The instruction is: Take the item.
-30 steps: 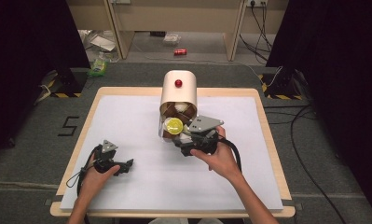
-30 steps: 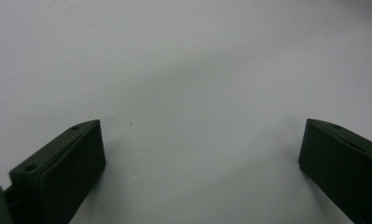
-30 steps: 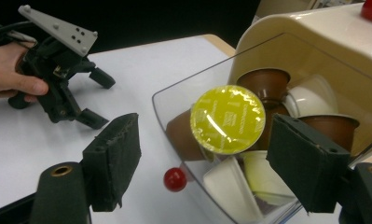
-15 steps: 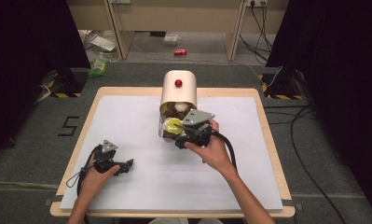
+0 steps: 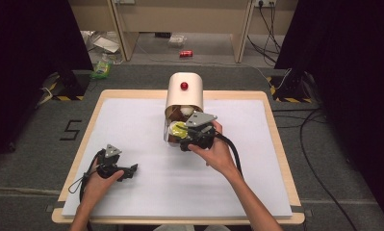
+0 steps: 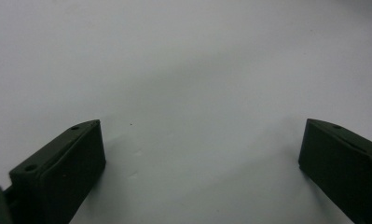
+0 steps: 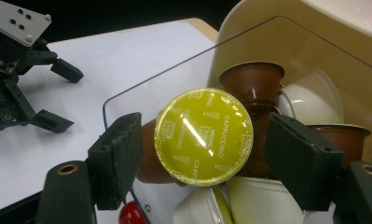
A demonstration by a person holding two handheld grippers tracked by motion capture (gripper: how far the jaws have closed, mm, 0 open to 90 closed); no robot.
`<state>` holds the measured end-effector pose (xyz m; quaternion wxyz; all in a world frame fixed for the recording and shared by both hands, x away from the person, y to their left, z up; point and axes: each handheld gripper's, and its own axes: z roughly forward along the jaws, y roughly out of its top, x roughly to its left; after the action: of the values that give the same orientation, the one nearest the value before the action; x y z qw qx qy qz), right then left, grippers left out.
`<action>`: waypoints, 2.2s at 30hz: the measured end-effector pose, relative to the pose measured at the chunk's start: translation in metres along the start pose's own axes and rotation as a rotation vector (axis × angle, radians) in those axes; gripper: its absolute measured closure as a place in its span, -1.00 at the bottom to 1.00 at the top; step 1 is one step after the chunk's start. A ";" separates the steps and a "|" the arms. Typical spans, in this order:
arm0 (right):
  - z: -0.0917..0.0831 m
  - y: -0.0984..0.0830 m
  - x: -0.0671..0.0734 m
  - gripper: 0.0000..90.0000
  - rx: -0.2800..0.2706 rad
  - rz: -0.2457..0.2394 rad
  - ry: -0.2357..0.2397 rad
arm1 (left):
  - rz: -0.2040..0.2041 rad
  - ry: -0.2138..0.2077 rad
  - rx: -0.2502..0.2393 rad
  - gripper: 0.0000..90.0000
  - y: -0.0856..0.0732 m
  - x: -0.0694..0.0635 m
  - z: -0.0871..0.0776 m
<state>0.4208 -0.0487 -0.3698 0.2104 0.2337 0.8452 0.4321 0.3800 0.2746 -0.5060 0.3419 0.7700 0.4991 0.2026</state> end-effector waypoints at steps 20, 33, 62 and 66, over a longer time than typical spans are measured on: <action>0.016 0.004 -0.004 -0.13 -0.003 0.040 0.010 | 0.000 -0.001 0.000 -1.00 0.000 0.000 0.000; 0.014 0.005 -0.009 -0.12 -0.008 0.059 0.023 | 0.000 0.000 0.000 -1.00 0.000 0.000 0.000; -0.033 0.011 -0.015 -0.11 -0.081 0.078 0.044 | 0.002 0.000 0.001 -1.00 0.000 0.000 0.000; -0.045 0.008 -0.017 -0.11 -0.089 0.082 0.033 | 0.002 0.000 0.001 -1.00 0.000 0.000 0.000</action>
<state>0.4115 -0.0827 -0.3364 0.1888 0.2513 0.8181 0.4815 0.3799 0.2747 -0.5060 0.3413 0.7706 0.4986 0.2027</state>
